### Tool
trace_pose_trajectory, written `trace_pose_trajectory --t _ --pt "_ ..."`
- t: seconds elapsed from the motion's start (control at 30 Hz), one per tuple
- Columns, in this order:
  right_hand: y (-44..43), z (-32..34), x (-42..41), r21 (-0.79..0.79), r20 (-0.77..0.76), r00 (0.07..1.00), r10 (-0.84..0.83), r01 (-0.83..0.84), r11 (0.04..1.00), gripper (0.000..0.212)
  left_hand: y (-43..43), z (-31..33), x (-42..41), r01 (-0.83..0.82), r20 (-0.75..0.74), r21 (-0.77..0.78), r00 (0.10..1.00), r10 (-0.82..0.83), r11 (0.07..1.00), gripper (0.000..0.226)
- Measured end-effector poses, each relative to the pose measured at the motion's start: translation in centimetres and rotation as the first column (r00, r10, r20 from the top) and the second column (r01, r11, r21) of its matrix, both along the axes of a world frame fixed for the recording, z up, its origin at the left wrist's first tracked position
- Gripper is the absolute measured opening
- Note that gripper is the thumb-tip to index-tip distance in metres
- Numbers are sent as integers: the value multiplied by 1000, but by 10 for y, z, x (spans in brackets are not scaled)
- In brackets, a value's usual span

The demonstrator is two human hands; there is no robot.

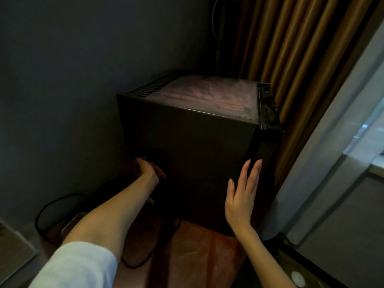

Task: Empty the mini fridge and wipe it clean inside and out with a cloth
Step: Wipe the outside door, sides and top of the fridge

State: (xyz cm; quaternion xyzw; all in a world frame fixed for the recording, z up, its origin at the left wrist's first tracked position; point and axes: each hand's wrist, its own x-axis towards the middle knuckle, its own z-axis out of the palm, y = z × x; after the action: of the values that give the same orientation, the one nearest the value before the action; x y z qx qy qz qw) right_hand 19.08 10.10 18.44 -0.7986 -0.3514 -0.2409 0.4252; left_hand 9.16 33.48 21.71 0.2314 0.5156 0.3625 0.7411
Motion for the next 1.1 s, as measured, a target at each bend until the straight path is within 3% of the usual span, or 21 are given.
trace_pose_trajectory --t 0.27,0.53,0.73,0.77,0.87,0.93,1.0,1.07,1.1 --pt "18 -11 7 -80 -6 997 -83 82 993 71 18 -55 -8 10 -61 -150 998 -19 989 57" --pt "16 -17 18 -83 62 993 -98 103 991 74 -16 -96 10 -14 106 -247 994 41 969 64" --pt "20 -17 19 -56 54 994 -99 102 993 74 -84 -125 59 70 138 -414 990 -13 907 35" --pt "20 -17 20 -50 58 994 -96 99 994 72 -102 -115 62 96 132 -447 990 -40 889 34" --pt "17 -19 23 -15 61 996 -62 63 998 64 -159 -70 76 231 348 -401 934 -85 886 38" --pt "9 -21 26 15 67 998 -5 4 1000 56 -177 -46 76 278 309 -373 937 -164 885 35" --pt "-1 -21 30 27 85 995 55 -58 998 53 -169 -29 73 300 250 -479 948 -199 825 48" --pt "-7 -21 33 28 106 991 84 -88 996 52 -152 -29 69 302 401 -439 909 -117 846 57" --pt "-9 -22 33 24 107 990 88 -91 996 52 -142 -27 69 272 265 -372 947 -179 888 55"
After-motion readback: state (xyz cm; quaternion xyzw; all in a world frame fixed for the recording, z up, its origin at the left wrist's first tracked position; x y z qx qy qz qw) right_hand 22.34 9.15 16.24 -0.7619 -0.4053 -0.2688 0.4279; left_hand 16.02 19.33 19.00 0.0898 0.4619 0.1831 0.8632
